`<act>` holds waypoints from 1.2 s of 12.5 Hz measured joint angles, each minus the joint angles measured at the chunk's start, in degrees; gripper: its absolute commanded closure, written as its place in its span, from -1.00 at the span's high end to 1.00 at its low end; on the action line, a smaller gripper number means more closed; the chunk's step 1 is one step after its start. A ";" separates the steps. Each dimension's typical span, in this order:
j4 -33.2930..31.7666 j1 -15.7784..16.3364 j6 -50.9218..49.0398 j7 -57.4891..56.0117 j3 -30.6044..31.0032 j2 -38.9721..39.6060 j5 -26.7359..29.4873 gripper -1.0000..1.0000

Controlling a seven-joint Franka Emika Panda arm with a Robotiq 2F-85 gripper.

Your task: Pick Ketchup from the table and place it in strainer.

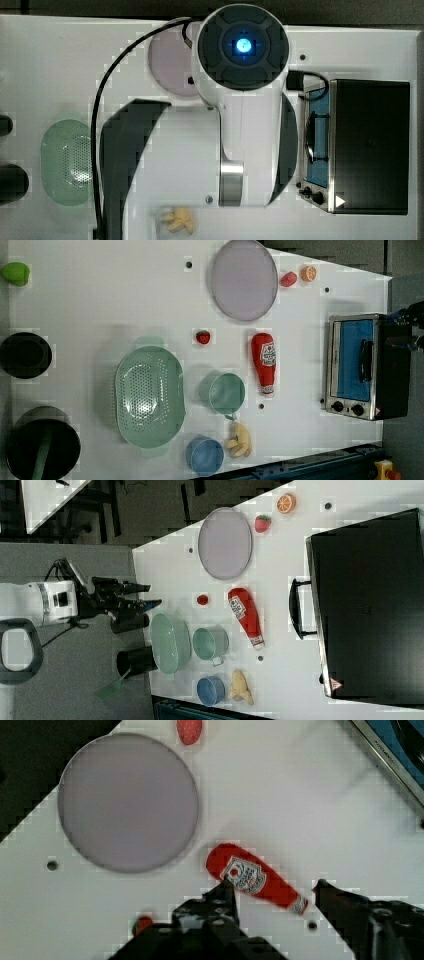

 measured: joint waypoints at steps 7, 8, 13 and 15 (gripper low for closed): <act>-11.58 -6.63 -5.19 -0.16 3.86 -14.03 1.43 1.00; -11.97 -6.50 -5.07 -2.10 3.66 -13.87 1.48 1.00; -22.44 -6.17 2.57 -18.91 4.06 -12.22 1.87 1.00; -28.82 -6.52 8.74 -27.85 5.57 -10.93 1.91 1.00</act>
